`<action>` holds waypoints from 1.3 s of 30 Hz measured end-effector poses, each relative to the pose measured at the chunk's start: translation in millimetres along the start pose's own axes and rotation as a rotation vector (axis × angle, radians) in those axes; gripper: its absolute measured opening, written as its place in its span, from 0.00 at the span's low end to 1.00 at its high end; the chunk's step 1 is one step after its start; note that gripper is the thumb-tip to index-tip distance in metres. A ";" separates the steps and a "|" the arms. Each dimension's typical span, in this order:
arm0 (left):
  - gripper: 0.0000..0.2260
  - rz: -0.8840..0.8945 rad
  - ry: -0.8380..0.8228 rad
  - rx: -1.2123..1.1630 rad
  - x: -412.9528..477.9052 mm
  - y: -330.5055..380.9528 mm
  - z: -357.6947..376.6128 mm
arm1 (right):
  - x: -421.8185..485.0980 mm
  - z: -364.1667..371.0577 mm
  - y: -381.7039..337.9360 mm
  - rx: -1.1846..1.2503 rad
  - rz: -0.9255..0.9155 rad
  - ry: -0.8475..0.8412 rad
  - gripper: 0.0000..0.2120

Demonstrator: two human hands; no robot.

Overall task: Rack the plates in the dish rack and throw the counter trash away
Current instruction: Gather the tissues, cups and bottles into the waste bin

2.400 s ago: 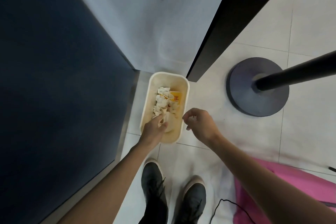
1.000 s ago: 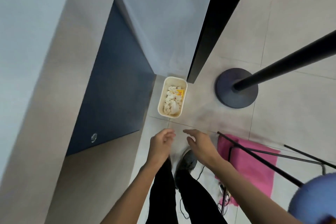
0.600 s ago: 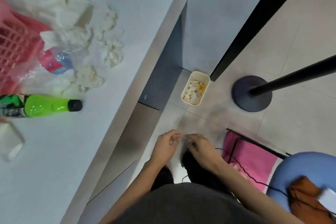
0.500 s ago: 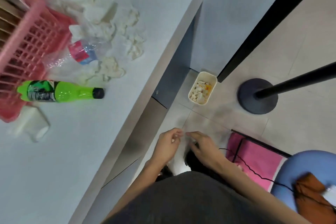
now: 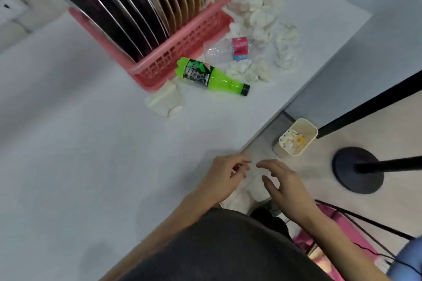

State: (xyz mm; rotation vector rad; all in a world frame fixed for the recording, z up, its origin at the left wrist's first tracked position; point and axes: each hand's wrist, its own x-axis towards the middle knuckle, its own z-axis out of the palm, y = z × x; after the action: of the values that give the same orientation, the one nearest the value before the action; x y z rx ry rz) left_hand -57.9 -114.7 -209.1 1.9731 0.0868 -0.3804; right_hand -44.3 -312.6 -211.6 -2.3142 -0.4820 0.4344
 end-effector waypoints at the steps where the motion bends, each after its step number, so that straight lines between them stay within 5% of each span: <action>1: 0.10 -0.005 0.020 -0.050 -7.8 0.2 -9.7 | 4.0 4.9 -10.0 0.012 -0.027 0.009 0.15; 11: 0.11 0.002 0.364 -0.155 -15.2 -24.3 -119.9 | 73.7 22.7 -84.2 -0.038 -0.127 0.080 0.13; 18: 0.14 0.195 0.550 0.334 23.7 -39.0 -174.4 | 131.3 -1.1 -92.7 -0.066 -0.128 0.141 0.14; 25: 0.23 0.035 0.493 0.518 56.8 -42.1 -197.3 | 178.0 -18.8 -85.4 -0.227 -0.081 0.168 0.20; 39: 0.27 -0.144 0.320 0.329 44.1 -42.4 -194.1 | 200.2 -18.3 -83.7 -0.372 -0.079 0.189 0.24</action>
State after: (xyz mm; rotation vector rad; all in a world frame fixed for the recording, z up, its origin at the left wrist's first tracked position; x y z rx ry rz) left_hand 17.8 72.8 -186.7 2.3485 0.3932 -0.1743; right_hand 120.6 -175.6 -173.2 -2.6477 -0.5982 0.0882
